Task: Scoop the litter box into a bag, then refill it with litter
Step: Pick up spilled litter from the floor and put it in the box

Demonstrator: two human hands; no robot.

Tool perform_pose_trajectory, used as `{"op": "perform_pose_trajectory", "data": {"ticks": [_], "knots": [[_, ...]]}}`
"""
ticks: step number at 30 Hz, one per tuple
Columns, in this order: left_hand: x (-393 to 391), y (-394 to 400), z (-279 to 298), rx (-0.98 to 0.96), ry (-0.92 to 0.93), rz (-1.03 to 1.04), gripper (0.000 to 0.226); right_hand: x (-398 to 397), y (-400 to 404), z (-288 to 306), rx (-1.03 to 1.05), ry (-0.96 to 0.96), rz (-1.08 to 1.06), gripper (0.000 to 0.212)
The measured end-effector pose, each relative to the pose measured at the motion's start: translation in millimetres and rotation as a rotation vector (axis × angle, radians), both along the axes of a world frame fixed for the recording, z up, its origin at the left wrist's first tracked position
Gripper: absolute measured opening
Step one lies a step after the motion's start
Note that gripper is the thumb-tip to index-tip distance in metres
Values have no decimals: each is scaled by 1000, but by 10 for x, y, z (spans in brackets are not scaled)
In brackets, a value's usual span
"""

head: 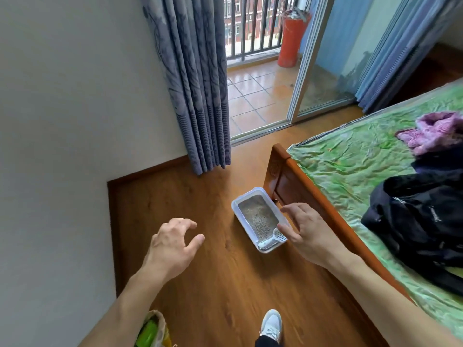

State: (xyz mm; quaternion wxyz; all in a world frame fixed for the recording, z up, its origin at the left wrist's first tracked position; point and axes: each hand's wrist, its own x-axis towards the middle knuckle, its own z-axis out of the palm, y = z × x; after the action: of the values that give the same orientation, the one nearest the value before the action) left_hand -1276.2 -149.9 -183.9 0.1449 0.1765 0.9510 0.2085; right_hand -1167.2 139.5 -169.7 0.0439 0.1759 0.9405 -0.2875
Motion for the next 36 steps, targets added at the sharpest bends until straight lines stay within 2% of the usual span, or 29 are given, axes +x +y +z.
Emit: {"op": "perform_pose_trajectory", "data": {"ticks": [7,13,16,21,26,31,36], "knots": [[-233,123,-104,2,-25,109,35,-557,194,-172,-31,-54,119,45],[-844,142,-370,17,-50,64,31,-929,256,-369,-27,-66,45,42],[-1318,154,-624,28,-70,-8,31,-1072,233,-554,5,-89,9,41],[-2282,413,-1390,9,-44,-120,35,-1607,351,-1151,92,-108,-45,40],[-2677,651,-2483,55,-58,-156,33,-2144,352,-2261,37,-114,-3,40],[-2761,665,-4251,-6,-87,-234,30,-2413,310,-3994,-32,-86,70,40],[-3087,704,-5951,-54,-24,-355,26,-2449,273,-5736,-98,-24,74,34]]}}
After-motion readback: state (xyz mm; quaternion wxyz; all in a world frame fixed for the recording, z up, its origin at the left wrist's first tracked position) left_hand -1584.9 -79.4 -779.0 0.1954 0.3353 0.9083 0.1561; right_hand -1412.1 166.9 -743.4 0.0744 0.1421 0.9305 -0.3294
